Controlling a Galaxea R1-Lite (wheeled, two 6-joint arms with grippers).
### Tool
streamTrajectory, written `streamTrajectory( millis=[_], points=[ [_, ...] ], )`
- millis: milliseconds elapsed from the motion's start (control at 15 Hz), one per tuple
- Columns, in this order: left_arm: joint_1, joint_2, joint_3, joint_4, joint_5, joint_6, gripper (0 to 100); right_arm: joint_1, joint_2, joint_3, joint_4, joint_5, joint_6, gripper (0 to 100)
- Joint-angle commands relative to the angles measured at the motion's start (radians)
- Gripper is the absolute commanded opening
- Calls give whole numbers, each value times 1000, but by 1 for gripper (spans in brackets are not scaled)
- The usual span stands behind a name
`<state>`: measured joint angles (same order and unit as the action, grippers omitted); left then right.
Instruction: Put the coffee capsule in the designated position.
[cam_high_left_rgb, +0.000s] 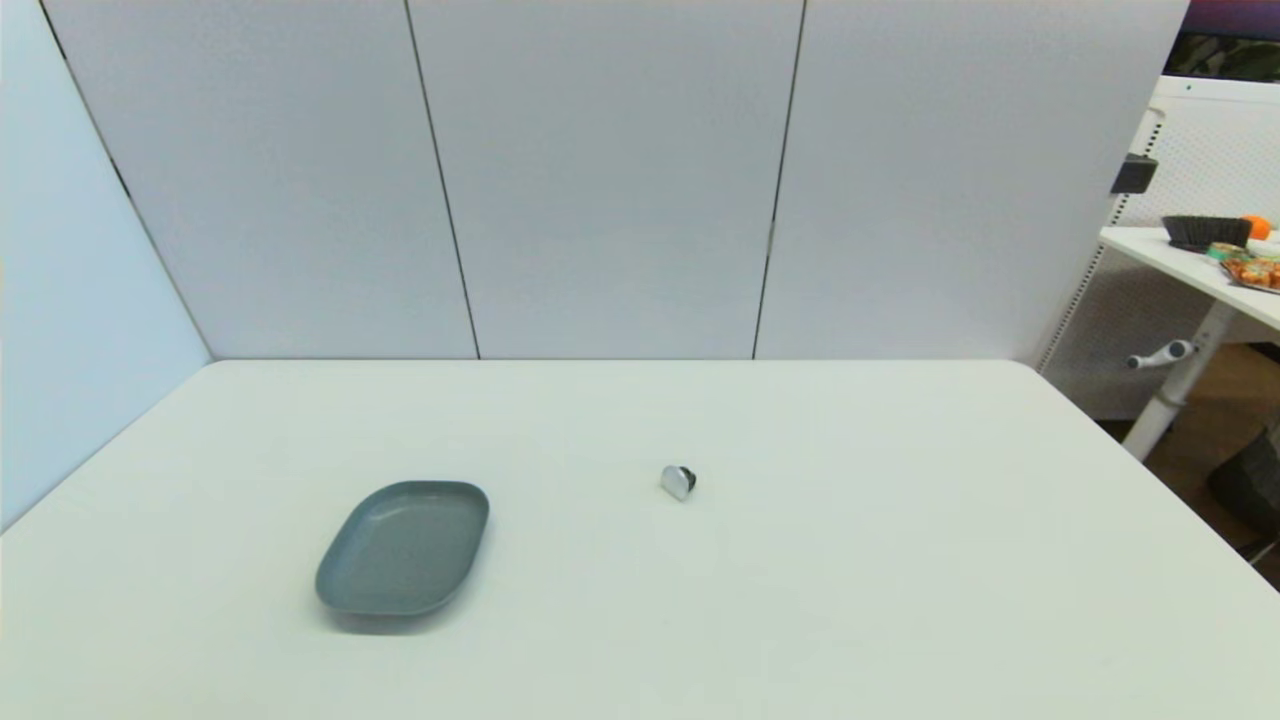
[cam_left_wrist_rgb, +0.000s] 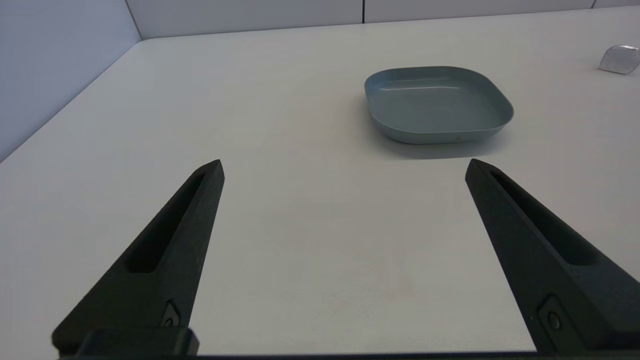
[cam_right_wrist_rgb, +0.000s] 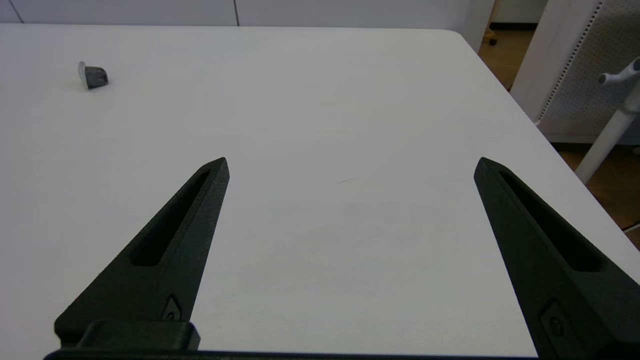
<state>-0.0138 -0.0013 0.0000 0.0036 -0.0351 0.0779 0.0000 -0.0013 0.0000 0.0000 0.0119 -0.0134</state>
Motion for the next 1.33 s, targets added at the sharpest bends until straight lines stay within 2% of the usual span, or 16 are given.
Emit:
streamTrajectory(
  millis=[67,1333],
  points=[
    [0,1,3,-1,0,0,100,0,1,0,0,0,0,100],
    [0,1,3,3,-6,20,100,0,1,0,0,0,0,100]
  ],
)
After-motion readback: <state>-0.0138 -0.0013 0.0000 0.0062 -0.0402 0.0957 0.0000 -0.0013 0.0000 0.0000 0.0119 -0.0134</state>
